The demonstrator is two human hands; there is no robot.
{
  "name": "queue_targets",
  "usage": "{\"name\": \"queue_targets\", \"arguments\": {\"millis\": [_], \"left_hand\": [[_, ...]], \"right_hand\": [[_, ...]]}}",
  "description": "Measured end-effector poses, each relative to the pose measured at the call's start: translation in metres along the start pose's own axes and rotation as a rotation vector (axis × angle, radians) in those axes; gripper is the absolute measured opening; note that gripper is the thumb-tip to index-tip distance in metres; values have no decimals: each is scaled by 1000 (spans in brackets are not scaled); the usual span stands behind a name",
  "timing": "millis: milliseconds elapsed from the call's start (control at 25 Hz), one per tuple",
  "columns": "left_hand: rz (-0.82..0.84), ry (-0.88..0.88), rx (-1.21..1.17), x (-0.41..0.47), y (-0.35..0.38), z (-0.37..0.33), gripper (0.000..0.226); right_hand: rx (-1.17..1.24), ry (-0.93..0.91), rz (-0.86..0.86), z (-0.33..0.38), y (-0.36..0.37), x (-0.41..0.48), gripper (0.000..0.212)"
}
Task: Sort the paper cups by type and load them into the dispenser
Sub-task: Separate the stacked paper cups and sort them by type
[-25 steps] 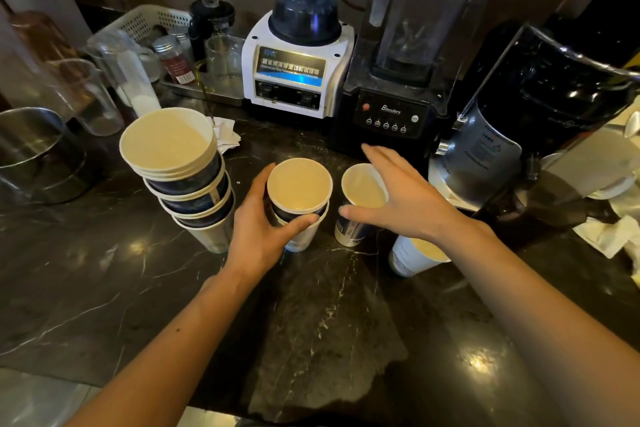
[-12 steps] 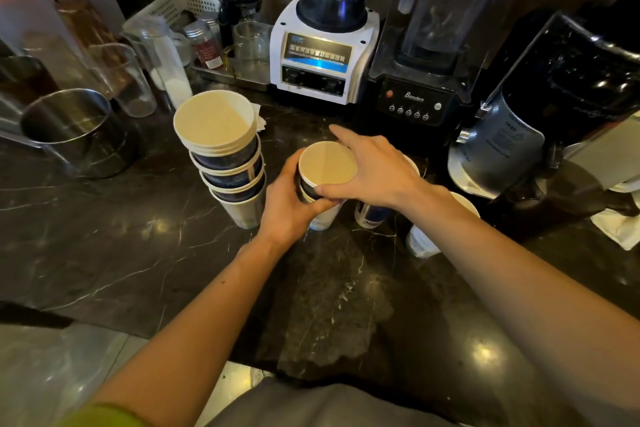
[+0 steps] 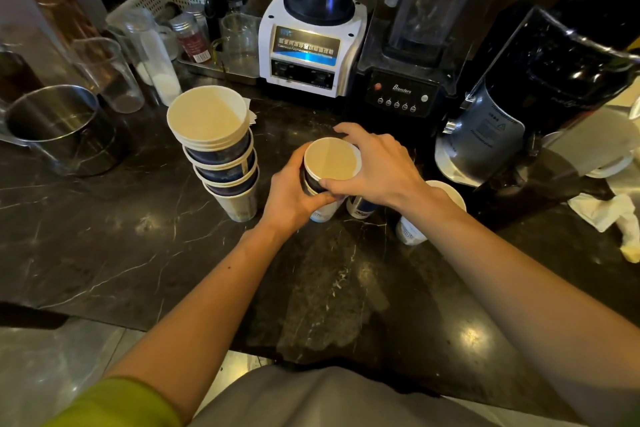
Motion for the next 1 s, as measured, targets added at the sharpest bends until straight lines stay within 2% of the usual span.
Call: {"name": "queue_targets", "arguments": {"millis": [280,400,480,640,760,840,1000], "left_hand": [[23,-6,-11,2,4,2,89],[23,-17,5,2,1,4,90],[21,-23,8,3,1,5,90],[15,-25,-7,5,1,2,85],[-5,-13,-12,3,2,1,84],[-8,-14,-8,4,1,1,85],[-2,-41,-7,6,2,4,89]], "right_hand": [[6,-28,-72,0,-5,-6,58],[-9,-32,-81,3,-6,-4,53],[-41,-51,-39,4,-4,1,49],[-107,-147,77,10,9,-3,28],[-159,-183,118,18,19,-11,23],[-139,-211,38,25,13,-13,22],[-17,-173,-348,20,-69,-9,24]]}}
Point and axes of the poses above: each hand's wrist, its own x-axis towards the middle knuckle, its own y-axis out of the palm, z = x × y, the point moved 8 cm from there along x, towards the middle knuckle, and after that the axes turned 10 degrees about -x, right-handed, at the moved point
